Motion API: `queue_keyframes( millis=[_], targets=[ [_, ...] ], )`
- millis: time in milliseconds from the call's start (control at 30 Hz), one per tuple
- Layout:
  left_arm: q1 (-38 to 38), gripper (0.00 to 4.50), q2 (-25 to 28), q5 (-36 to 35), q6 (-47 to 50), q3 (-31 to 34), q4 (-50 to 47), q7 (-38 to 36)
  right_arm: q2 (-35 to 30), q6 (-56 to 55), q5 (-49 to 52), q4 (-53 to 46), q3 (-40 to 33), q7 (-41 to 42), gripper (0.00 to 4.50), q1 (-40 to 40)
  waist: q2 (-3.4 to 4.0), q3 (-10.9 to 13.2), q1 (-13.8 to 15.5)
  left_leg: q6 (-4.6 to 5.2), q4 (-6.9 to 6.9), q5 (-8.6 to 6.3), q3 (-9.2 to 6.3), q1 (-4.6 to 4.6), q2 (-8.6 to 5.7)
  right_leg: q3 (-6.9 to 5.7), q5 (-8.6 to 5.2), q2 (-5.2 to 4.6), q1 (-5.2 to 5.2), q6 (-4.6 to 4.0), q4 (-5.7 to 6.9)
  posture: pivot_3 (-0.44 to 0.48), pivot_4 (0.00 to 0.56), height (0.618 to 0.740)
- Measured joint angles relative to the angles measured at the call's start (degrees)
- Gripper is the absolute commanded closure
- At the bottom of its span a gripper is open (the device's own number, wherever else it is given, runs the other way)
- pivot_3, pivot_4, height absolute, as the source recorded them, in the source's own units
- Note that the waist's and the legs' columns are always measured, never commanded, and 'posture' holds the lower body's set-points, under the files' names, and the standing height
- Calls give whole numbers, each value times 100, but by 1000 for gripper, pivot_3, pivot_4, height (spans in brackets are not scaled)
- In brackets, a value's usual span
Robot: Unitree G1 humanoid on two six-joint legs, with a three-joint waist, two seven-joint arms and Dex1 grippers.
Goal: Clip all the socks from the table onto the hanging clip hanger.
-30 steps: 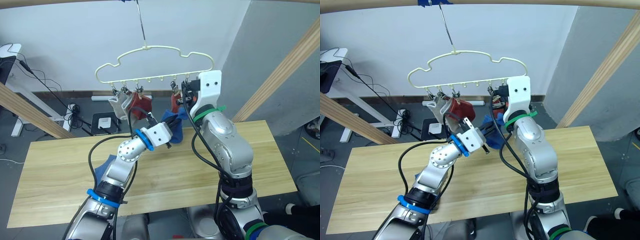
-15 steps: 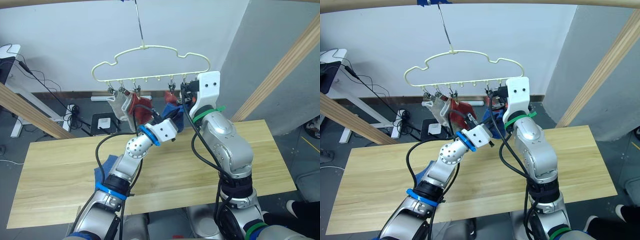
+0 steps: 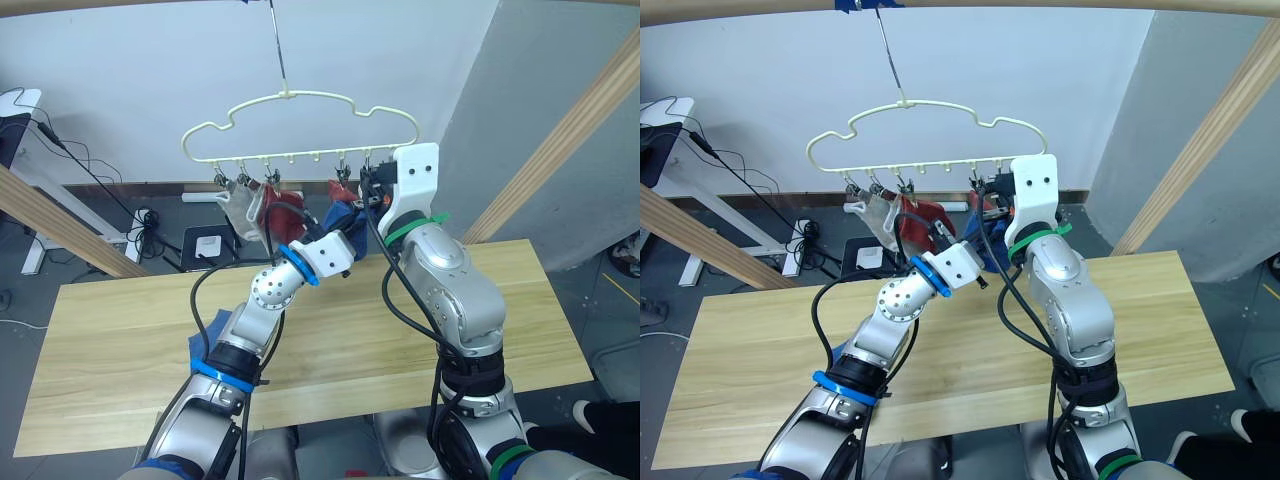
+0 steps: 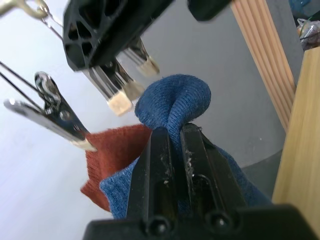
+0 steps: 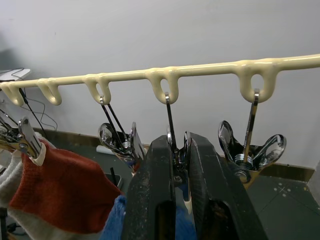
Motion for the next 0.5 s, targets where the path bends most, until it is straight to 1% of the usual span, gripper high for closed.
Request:
queue_keyframes(
  millis=[300,367,400,500],
  targets=[
    [-64,4500,-24,-52,2,28,0,89,-7,2,-3,0,27,35,4428,3,0,0,0,0,0,0,0,0,1,0,0,0,0,0,0,-302,259,740],
    [-64,4500,-24,-86,1,53,0,96,-10,2,-3,0,27,55,3690,3,0,0,0,0,0,0,0,0,0,0,0,0,0,0,1,-302,258,740],
    [-63,4500,-24,-91,1,67,0,101,-7,2,-1,0,25,63,3440,4,0,0,0,0,0,0,0,0,0,0,0,0,0,0,1,-303,258,740],
    [-65,4500,-24,-98,1,120,0,121,14,3,7,0,27,85,2323,17,0,0,0,0,0,0,0,0,0,0,0,0,0,0,1,-303,258,740]
  ],
)
